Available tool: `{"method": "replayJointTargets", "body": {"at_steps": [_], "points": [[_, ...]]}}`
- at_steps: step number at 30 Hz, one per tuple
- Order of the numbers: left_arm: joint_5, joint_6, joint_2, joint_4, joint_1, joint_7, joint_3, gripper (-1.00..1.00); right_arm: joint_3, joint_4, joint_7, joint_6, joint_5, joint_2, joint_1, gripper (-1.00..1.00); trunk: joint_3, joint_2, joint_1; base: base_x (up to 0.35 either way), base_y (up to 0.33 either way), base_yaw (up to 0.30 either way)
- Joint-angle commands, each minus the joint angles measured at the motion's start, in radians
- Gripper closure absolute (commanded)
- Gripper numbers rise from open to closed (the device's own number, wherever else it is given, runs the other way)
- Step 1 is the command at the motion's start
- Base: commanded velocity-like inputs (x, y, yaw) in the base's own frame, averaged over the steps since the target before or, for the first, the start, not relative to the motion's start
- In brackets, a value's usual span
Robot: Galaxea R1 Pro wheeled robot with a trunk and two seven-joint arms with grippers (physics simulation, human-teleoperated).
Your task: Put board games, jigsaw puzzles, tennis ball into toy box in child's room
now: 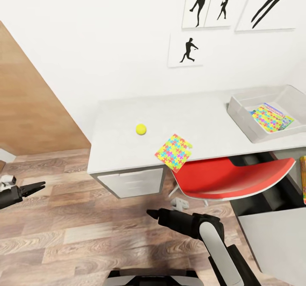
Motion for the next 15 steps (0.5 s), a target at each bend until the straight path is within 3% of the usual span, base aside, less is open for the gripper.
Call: {"method": "replayJointTargets", "body": {"at_steps": [1, 15], "points": [[-0.012, 0.002, 0.001, 0.008, -0.001, -0.005, 0.009, -1.00, 0.000, -0.001, -0.010, 0.002, -0.010, -0.001, -0.001, -1.00, 0.000, -0.002, 0.001, 0.000, 0.000, 0.000], [-0.014, -0.023, -0.005, 0.049, 0.001, -0.005, 0.010, -1.00, 0.002, -0.001, -0.010, -0.009, -0.009, -0.010, -0.002, -1.00, 0.023, -0.002, 0.001, 0.000, 0.000, 0.000]]}}
